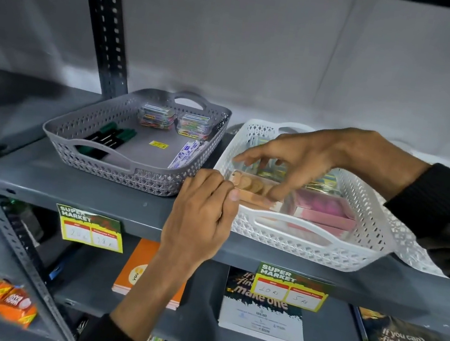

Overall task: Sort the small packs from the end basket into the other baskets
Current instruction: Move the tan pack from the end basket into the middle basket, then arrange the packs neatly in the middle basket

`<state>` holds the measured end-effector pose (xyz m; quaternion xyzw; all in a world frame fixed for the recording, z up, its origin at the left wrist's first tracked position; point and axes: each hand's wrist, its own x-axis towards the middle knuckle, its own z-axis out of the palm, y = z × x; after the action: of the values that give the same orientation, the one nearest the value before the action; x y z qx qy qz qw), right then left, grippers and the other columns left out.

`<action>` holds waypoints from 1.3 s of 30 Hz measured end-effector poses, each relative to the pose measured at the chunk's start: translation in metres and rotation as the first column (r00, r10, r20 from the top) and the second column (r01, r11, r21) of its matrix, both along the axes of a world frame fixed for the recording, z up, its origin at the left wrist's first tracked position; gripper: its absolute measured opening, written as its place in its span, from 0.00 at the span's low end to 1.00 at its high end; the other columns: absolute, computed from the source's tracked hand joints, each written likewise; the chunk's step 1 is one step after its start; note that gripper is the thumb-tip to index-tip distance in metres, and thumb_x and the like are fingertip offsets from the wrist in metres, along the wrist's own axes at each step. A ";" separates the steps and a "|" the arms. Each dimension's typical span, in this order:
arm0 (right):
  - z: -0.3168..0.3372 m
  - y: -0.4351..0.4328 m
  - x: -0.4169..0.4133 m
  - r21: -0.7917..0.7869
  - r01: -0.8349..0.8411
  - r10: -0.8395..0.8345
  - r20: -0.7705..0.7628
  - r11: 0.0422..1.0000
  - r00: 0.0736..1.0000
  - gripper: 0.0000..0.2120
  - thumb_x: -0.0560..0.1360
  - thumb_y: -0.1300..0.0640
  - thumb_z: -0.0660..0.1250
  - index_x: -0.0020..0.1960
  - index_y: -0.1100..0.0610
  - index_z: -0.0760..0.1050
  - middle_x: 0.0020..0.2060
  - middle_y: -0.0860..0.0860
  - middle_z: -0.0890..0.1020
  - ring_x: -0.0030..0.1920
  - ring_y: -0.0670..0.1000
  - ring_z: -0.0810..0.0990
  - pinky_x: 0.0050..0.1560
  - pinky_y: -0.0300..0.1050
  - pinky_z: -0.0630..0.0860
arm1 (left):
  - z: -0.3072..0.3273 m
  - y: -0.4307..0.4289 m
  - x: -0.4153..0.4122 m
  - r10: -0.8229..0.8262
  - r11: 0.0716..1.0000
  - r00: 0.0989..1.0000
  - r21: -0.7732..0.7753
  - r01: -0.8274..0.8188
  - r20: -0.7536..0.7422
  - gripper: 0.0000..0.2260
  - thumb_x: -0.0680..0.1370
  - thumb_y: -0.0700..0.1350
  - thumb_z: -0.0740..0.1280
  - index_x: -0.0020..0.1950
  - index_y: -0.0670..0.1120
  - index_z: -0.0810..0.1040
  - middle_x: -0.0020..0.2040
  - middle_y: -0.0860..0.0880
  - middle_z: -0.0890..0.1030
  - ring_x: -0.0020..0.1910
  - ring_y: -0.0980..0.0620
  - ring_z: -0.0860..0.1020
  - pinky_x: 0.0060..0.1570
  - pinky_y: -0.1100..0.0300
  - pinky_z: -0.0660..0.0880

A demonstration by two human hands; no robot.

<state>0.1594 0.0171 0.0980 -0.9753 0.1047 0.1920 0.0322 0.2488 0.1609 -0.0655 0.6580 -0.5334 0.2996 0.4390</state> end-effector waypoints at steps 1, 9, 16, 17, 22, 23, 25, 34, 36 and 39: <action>-0.002 0.000 0.001 0.019 0.003 -0.003 -0.023 1.000 1.000 0.44 0.65 0.34 0.72 0.76 0.41 0.60 0.66 0.38 0.74 0.63 0.43 0.74 0.64 0.33 0.70 | 0.000 0.000 0.000 -0.002 1.000 1.000 0.003 0.002 -0.005 0.22 0.85 0.48 0.48 0.42 0.40 0.75 0.41 0.45 0.77 0.45 0.44 0.73 0.44 0.44 0.71; -0.037 -0.021 0.013 -0.054 -0.008 0.010 0.023 0.999 1.000 0.22 0.62 0.46 0.79 0.53 0.46 0.77 0.39 0.42 0.82 0.43 0.46 0.81 0.44 0.44 0.78 | 0.001 0.002 -0.001 0.002 1.000 0.999 0.017 -0.001 -0.034 0.23 0.85 0.49 0.47 0.43 0.39 0.75 0.41 0.44 0.77 0.45 0.44 0.73 0.43 0.44 0.71; -0.047 -0.025 0.012 -0.029 -0.027 0.029 0.083 0.999 0.996 0.19 0.62 0.50 0.79 0.50 0.48 0.77 0.36 0.43 0.79 0.37 0.44 0.77 0.35 0.40 0.71 | 0.000 0.001 -0.001 -0.004 1.000 0.999 0.015 0.005 -0.045 0.23 0.85 0.50 0.48 0.42 0.40 0.75 0.41 0.45 0.76 0.45 0.45 0.72 0.43 0.46 0.71; -0.046 -0.024 0.011 -0.037 -0.031 0.034 0.085 0.999 0.996 0.20 0.63 0.48 0.79 0.51 0.49 0.77 0.37 0.44 0.80 0.38 0.46 0.78 0.36 0.41 0.73 | 0.000 0.001 -0.001 -0.008 1.000 0.999 0.014 0.009 -0.048 0.23 0.85 0.50 0.48 0.42 0.39 0.76 0.40 0.45 0.76 0.45 0.45 0.72 0.43 0.46 0.70; -0.030 -0.028 -0.012 0.031 0.010 -0.014 0.159 0.999 0.987 0.42 0.65 0.34 0.73 0.73 0.51 0.68 0.57 0.44 0.80 0.56 0.49 0.78 0.60 0.42 0.75 | 0.008 0.004 -0.002 -0.022 0.999 0.998 0.025 0.023 -0.059 0.21 0.84 0.49 0.53 0.41 0.41 0.79 0.39 0.49 0.79 0.44 0.47 0.73 0.45 0.50 0.67; -0.026 -0.032 -0.020 0.036 0.025 -0.032 0.196 0.999 0.980 0.45 0.64 0.31 0.71 0.74 0.52 0.66 0.57 0.43 0.80 0.56 0.48 0.78 0.58 0.40 0.74 | 0.012 0.004 -0.003 -0.009 0.999 0.999 0.033 0.010 -0.045 0.19 0.83 0.49 0.55 0.40 0.43 0.79 0.38 0.51 0.79 0.44 0.48 0.73 0.45 0.52 0.65; -0.022 -0.041 -0.037 0.031 0.055 -0.061 0.241 0.998 0.969 0.45 0.63 0.30 0.71 0.74 0.51 0.67 0.53 0.40 0.80 0.54 0.47 0.78 0.51 0.35 0.73 | 0.025 0.003 -0.007 0.008 0.998 1.000 0.067 -0.006 -0.025 0.17 0.81 0.50 0.57 0.39 0.47 0.79 0.38 0.53 0.80 0.45 0.51 0.73 0.47 0.56 0.59; -0.024 -0.071 -0.096 0.004 0.166 -0.166 0.116 0.986 0.979 0.41 0.61 0.36 0.77 0.69 0.51 0.73 0.55 0.43 0.82 0.55 0.49 0.80 0.59 0.42 0.75 | 0.088 -0.060 -0.027 -0.241 0.863 0.970 0.448 0.233 -0.039 0.12 0.72 0.62 0.70 0.48 0.56 0.81 0.44 0.60 0.83 0.53 0.57 0.75 0.52 0.58 0.56; -0.026 -0.072 -0.101 0.000 0.160 -0.159 0.106 0.987 0.982 0.37 0.62 0.38 0.78 0.66 0.51 0.75 0.55 0.45 0.82 0.54 0.50 0.80 0.58 0.43 0.76 | 0.090 -0.077 -0.024 -0.245 0.721 0.969 0.661 0.210 -0.040 0.21 0.69 0.64 0.73 0.58 0.55 0.80 0.52 0.59 0.82 0.58 0.54 0.73 0.53 0.56 0.55; -0.033 -0.074 -0.106 -0.006 0.160 -0.158 0.110 0.987 0.981 0.29 0.63 0.41 0.79 0.60 0.52 0.78 0.50 0.48 0.84 0.51 0.51 0.81 0.56 0.47 0.78 | 0.088 -0.092 -0.022 -0.232 0.599 0.973 0.790 0.133 0.012 0.32 0.66 0.67 0.73 0.65 0.53 0.77 0.58 0.54 0.81 0.62 0.51 0.70 0.54 0.55 0.55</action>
<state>0.0532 -0.0564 0.0647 -0.9731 0.1817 0.1342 0.0461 0.2266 0.0688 0.0222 0.7072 -0.6986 0.0270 0.1052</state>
